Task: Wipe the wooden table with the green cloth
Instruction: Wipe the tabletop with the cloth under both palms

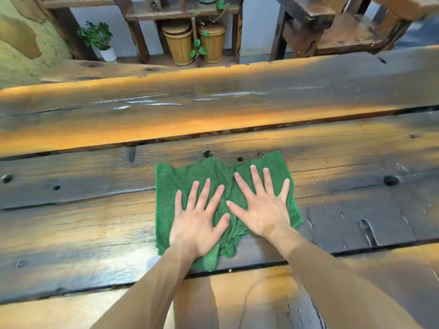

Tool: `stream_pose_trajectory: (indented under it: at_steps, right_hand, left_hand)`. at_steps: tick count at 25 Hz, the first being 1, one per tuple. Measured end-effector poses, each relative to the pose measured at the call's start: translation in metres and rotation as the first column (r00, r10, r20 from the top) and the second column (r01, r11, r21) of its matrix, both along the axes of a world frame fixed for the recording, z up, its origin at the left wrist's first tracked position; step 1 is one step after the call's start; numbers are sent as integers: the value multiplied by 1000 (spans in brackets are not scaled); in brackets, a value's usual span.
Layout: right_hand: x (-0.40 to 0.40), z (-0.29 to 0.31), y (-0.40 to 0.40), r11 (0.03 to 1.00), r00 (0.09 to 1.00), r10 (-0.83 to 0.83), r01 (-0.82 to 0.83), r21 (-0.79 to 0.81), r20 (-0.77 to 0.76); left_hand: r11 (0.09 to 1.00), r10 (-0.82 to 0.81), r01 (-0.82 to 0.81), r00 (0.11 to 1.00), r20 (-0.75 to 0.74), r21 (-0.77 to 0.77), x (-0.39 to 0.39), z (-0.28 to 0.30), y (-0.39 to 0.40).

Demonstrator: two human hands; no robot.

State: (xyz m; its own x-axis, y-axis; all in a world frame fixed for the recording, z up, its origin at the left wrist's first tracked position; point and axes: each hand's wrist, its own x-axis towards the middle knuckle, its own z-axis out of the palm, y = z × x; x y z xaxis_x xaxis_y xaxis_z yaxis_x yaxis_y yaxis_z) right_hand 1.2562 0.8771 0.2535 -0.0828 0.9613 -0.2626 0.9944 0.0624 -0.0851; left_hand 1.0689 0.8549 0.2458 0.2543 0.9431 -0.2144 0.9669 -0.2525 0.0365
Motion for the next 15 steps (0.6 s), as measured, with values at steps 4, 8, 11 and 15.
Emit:
stream_pose_trajectory:
  at_steps: [4,8,11,15]
  right_hand:
    - [-5,0,-62,1000,1000,-8,8,-23,-11]
    - [-8,-2,-135,1000,1000,4,-4,-11,-9]
    - [-10,-1,-197,1000,1000,0,0,-15,-8]
    - [-7,8,-288,998,1000,2,-2,-57,-2]
  left_hand:
    - [998,-7,3,998,63,68,-7,-7,-61]
    - [996,-27,21,998,62,91,-16,-12,-138]
    - [995,5,-11,998,61,101,-20,-13,-194]
    - [997,21,-29,995,100,76,-23,-7,-287]
